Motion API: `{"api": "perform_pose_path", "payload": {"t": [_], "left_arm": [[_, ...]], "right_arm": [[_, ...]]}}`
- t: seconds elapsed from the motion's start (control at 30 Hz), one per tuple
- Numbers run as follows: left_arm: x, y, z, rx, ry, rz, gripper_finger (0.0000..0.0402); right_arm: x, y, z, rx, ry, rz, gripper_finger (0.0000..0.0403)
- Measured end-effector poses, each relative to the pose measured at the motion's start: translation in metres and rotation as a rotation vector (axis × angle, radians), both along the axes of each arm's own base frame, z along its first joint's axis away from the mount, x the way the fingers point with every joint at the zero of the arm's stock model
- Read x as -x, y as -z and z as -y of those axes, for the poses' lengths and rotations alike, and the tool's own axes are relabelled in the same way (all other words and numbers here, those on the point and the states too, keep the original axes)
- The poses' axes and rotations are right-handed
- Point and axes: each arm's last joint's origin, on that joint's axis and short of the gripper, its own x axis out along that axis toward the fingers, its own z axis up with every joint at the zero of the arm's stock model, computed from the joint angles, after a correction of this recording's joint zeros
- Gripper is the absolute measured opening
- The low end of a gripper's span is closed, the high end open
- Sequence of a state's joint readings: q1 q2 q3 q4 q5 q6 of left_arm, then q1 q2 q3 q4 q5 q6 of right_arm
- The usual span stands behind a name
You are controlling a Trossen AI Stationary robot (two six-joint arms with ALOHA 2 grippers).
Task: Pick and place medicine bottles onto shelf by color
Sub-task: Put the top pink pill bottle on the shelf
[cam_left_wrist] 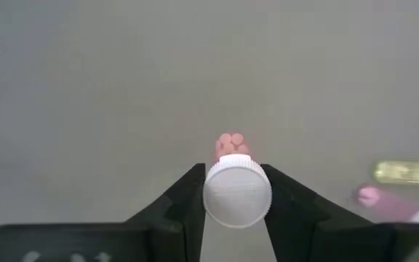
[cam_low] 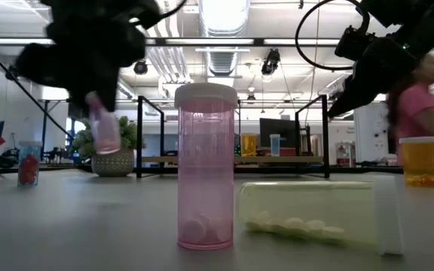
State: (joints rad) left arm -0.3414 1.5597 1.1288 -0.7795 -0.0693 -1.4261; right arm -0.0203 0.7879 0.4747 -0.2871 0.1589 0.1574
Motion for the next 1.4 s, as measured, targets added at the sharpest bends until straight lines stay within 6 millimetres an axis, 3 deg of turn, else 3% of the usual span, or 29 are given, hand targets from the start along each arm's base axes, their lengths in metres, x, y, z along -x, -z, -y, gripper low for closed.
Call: {"api": "perform_pose_path", "payload": {"t": [0.37,0.7,1.0,1.4], "left_arm": [[-0.055,-0.020,-0.027,-0.056,0.181,-0.019,0.0103],[-0.078,-0.033,-0.071,-0.164,0.413,-0.075,0.0104],[-0.079,-0.032,-0.130,-0.269,0.680,-0.088,0.0104],[-0.061,-0.032,-0.210,-0.409,0.965,-0.145,0.0105]], "right_arm": [[0.000,0.000,0.000,0.000,0.000,0.000,0.0238],[0.000,0.000,0.000,0.000,0.000,0.002,0.0238],[-0.001,-0.001,0.000,0.000,0.000,0.008,0.0238],[-0.001,-0.001,0.000,0.000,0.000,0.008,0.0238]]}}
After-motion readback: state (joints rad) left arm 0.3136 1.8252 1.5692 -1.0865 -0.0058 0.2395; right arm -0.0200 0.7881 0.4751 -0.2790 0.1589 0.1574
